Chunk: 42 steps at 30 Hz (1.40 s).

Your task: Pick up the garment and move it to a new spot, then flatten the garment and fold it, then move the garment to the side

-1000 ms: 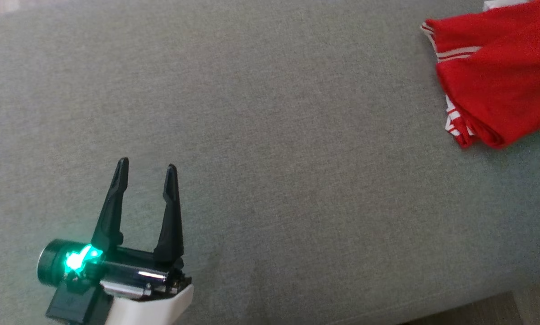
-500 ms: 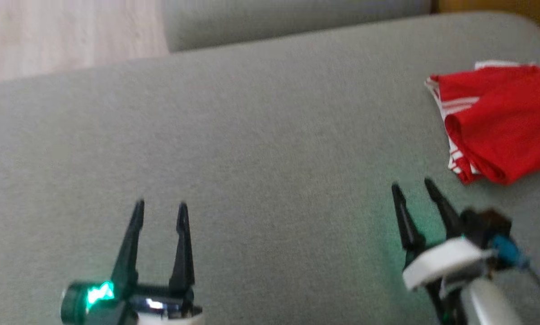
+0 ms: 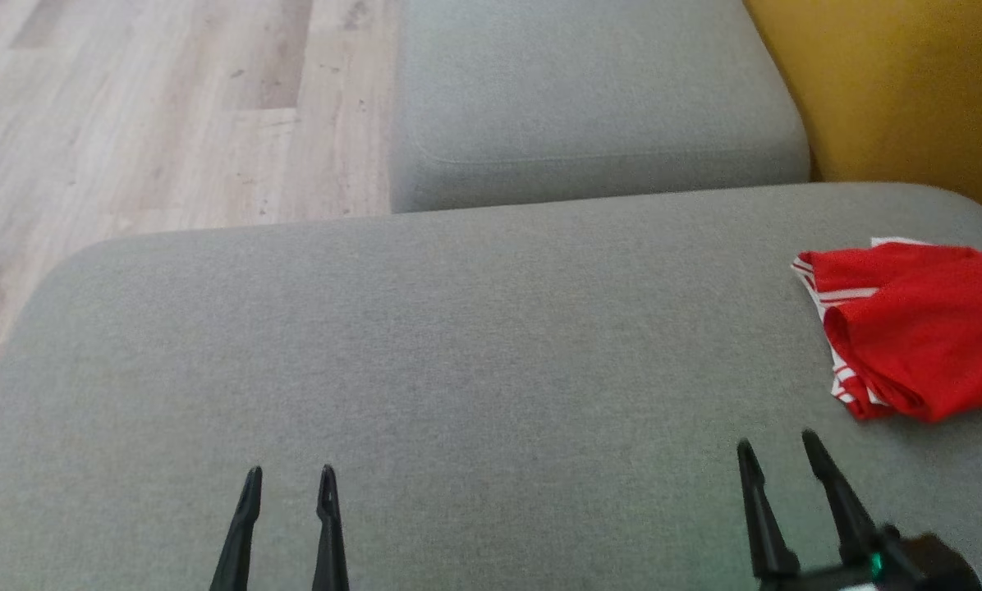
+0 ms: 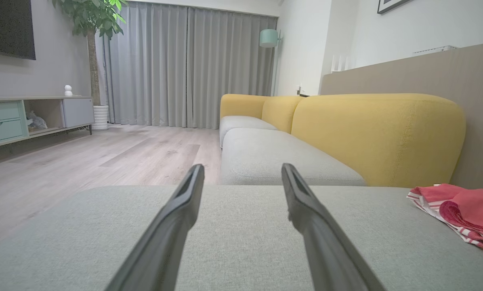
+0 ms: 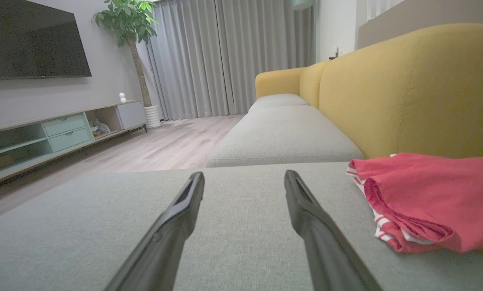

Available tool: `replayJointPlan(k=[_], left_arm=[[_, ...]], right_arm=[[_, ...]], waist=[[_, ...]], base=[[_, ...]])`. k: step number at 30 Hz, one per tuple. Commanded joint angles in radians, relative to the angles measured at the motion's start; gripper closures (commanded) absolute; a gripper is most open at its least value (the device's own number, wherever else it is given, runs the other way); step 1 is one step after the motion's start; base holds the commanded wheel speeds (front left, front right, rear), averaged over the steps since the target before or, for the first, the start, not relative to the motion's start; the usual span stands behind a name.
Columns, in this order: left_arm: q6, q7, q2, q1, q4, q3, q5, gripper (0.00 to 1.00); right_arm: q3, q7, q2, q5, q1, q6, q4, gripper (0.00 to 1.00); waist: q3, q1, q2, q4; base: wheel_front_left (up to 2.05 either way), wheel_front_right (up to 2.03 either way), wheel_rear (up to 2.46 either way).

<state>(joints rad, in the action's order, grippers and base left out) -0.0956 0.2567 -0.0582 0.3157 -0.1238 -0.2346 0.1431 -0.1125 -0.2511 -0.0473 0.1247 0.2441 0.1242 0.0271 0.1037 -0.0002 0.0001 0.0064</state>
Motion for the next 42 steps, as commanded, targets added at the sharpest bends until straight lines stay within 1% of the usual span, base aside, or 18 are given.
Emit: replayJointPlan(k=[1,6,18,19,20,21,26,42], left_arm=[[0.006,0.005,0.008,-0.022,-0.041,0.033,-0.011,0.00],[0.020,0.005,0.008,-0.012,-0.043,0.035,-0.030,0.00],[0.020,0.005,0.008,-0.013,-0.040,0.052,-0.048,0.00],[0.024,0.000,0.000,0.024,-0.007,0.015,-0.040,1.00],[0.024,0.000,0.000,0.025,0.004,0.012,-0.038,1.00],[0.025,0.000,0.000,0.030,0.041,0.010,-0.036,1.00],[0.027,-0.009,-0.003,0.019,0.041,0.018,0.028,1.00],[0.060,-0.048,-0.014,-0.049,0.099,0.048,0.247,1.00]], right_arm=[[-0.012,-0.010,-0.004,0.003,-0.006,0.007,-0.046,0.00],[-0.003,-0.011,-0.003,0.036,0.022,0.007,-0.049,0.00],[0.013,-0.011,-0.003,0.044,0.024,0.007,-0.046,0.00],[0.031,0.000,0.004,0.036,0.064,0.000,-0.014,1.00],[0.029,0.001,0.004,0.036,0.064,0.000,-0.002,1.00],[0.027,0.002,0.004,0.038,0.072,-0.001,0.035,1.00],[0.029,0.011,0.000,0.100,0.059,-0.001,0.037,1.00],[0.040,0.048,-0.014,0.311,-0.002,0.000,0.065,1.00]], waist=[[0.015,0.0002,-0.0001,0.016],[0.018,0.0002,-0.0001,0.021],[0.020,0.0002,-0.0001,0.010],[0.020,0.0003,-0.0001,0.010],[0.020,0.0002,-0.0001,0.010],[0.020,0.0003,-0.0001,0.010],[0.014,0.0003,-0.0001,0.009],[-0.003,0.0003,-0.0001,0.007]], base=[[0.00,0.00,0.00],[0.00,0.00,0.00],[0.00,0.00,0.00],[0.00,0.00,0.00],[0.00,0.00,0.00],[0.00,0.00,0.00],[0.00,0.00,0.00],[0.00,0.00,0.00]])
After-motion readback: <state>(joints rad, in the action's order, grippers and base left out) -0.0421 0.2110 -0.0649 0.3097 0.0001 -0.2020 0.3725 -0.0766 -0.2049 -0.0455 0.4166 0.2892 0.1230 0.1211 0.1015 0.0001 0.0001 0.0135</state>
